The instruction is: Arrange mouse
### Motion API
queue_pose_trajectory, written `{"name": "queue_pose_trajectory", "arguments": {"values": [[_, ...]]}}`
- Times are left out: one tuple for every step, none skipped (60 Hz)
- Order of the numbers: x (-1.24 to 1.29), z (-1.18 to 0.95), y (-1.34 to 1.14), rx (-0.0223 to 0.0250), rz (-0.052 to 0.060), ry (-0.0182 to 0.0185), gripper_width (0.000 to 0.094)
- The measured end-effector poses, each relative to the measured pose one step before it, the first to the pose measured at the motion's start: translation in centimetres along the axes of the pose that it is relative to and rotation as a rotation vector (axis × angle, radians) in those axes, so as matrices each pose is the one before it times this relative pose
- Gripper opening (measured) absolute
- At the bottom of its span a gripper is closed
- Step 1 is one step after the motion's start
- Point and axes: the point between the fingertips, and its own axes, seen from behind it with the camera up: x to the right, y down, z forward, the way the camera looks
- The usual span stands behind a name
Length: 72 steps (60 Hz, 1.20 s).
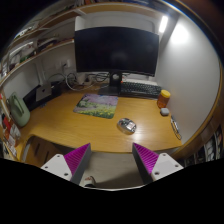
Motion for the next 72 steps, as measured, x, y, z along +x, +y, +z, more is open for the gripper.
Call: {"name": "queue_pose_trajectory", "arguments": {"values": [[0.172,0.039,0.011,-0.00008,0.0043,0.00547,0.0862],[0.237,0.052,0.045,-0.00076,0.0039,0.00572,0.0863],[0.285,0.059,0.060,-0.00089,0.0037,0.00513,0.0864],[0.317,0.062,0.044,-0.00032,0.0034,0.00405,0.0865],[0.374,0.101,0.033,0.00019,0.0033,0.00391,0.0865],[0.413,0.097,0.055,0.00073,0.0038,0.00374,0.0864],[0.384,0.130,0.061,0.00060,0.0040,0.00398,0.0865],[0.521,0.257,0.134,0.00146,0.0054,0.00149,0.0864],[0.311,0.143,0.086,0.00026,0.0055,0.00498,0.0864],[0.377,0.134,0.089,-0.00051,0.0050,0.00448,0.0863],[0.334,0.120,0.086,-0.00038,0.0045,0.00517,0.0861],[0.348,0.108,0.088,-0.00098,0.0042,0.00552,0.0863],[0.313,0.115,0.082,-0.00051,0.0033,0.00501,0.0863],[0.323,0.126,0.089,-0.00094,0.0029,0.00506,0.0864],[0.320,0.116,0.105,-0.00160,0.0024,0.00589,0.0863],[0.366,0.374,0.012,-0.00129,-0.0018,0.00167,0.0864],[0.233,0.073,0.156,-0.00296,0.0019,0.00667,0.0864],[0.199,0.117,0.122,-0.00239,0.0013,0.00532,0.0863],[0.152,0.106,0.081,-0.00143,0.0010,0.00310,0.0867],[0.092,0.109,0.055,0.00008,0.0019,0.00098,0.0868],[0.055,0.107,0.011,0.00184,0.0019,-0.00027,0.0871],[0.062,0.111,0.043,0.00212,0.0023,-0.00052,0.0871],[0.107,0.131,0.002,0.00259,0.0017,-0.00001,0.0870],[0.041,0.168,-0.011,0.00272,0.0005,-0.00038,0.0869],[0.050,0.166,-0.013,0.00305,-0.0006,-0.00071,0.0870],[0.060,0.196,-0.033,0.00352,-0.0017,-0.00129,0.0869],[0.064,0.199,-0.033,0.00411,-0.0015,-0.00104,0.0869],[0.048,0.227,-0.062,0.00465,-0.0012,-0.00087,0.0870],[0.038,0.217,-0.080,0.00580,-0.0011,-0.00123,0.0870],[0.052,0.220,-0.082,0.00620,-0.0007,-0.00041,0.0870],[0.055,0.234,-0.083,0.00619,-0.0006,-0.00026,0.0871],[0.022,0.248,-0.110,0.00584,-0.0002,-0.00065,0.0871],[0.022,0.229,-0.120,0.00653,0.0001,-0.00141,0.0871],[-0.017,0.262,-0.155,0.00796,0.0010,-0.00234,0.0871],[-0.010,0.301,-0.182,0.01003,0.0011,-0.00305,0.0872],[0.005,0.302,-0.157,0.01003,0.0006,-0.00254,0.0870],[0.062,0.367,-0.132,0.00823,-0.0004,-0.00164,0.0870],[0.093,0.364,-0.099,0.00598,-0.0006,0.00003,0.0869],[0.073,0.367,-0.072,0.00451,0.0002,0.00051,0.0865],[0.028,0.380,-0.047,0.00358,0.0010,0.00028,0.0863],[0.063,0.399,-0.066,0.00423,0.0015,-0.00036,0.0865],[0.054,0.390,-0.069,0.00488,0.0018,-0.00127,0.0863],[0.022,0.409,-0.068,0.00483,0.0016,-0.00178,0.0864],[0.037,0.431,-0.060,0.00415,0.0012,-0.00200,0.0863],[0.016,0.422,-0.036,0.00336,0.0004,-0.00195,0.0865],[0.056,0.467,-0.036,0.00315,-0.0003,-0.00125,0.0865],[0.045,0.477,-0.065,0.00362,-0.0001,-0.00018,0.0864],[0.054,0.472,-0.067,0.00384,-0.0007,0.00056,0.0865],[0.052,0.487,-0.082,0.00478,-0.0017,0.00050,0.0865],[0.058,0.500,-0.069,0.00527,-0.0022,0.00018,0.0865],[0.052,0.452,-0.055,0.00446,-0.0040,0.00093,0.0864],[0.102,0.470,-0.031,0.00341,-0.0046,0.00160,0.0864],[0.089,0.464,-0.024,0.00329,-0.0056,0.00162,0.0866],[0.087,0.443,-0.010,0.00361,-0.0061,0.00193,0.0865],[0.093,0.479,-0.008,0.00305,-0.0066,0.00259,0.0865],[0.121,0.453,0.027,0.00138,-0.0063,0.00374,0.0862],[0.146,0.452,0.073,0.00000,-0.0054,0.00406,0.0864],[0.189,0.405,0.042,-0.00245,-0.0053,0.00486,0.0862],[0.056,0.341,0.051,-0.00120,-0.0017,0.00201,0.0863],[-0.009,0.366,0.017,-0.00007,-0.0002,-0.00040,0.0860],[-0.072,0.362,-0.016,0.00140,0.0005,-0.00275,0.0858],[-0.069,0.372,-0.039,0.00144,0.0009,-0.00423,0.0862],[-0.119,0.387,-0.001,0.00043,0.0003,-0.00503,0.0862],[-0.077,0.477,0.141,-0.00041,-0.0003,-0.00424,0.0861],[-0.088,0.338,0.077,-0.00348,-0.0016,-0.00351,0.0862],[-0.067,0.395,0.100,-0.00452,-0.0020,-0.00219,0.0861],[-0.045,0.361,0.118,-0.00462,-0.0018,-0.00042,0.0861],[0.005,0.369,0.046,-0.00365,-0.0020,-0.00005,0.0861],[0.006,0.374,0.037,-0.00298,-0.0013,0.00085,0.0862],[0.005,0.365,0.053,-0.00330,-0.0011,0.00114,0.0861],[0.031,0.350,0.067,-0.00394,-0.0014,0.00137,0.0861],[0.031,0.467,-0.001,-0.00357,-0.0022,0.00205,0.0863]]}}
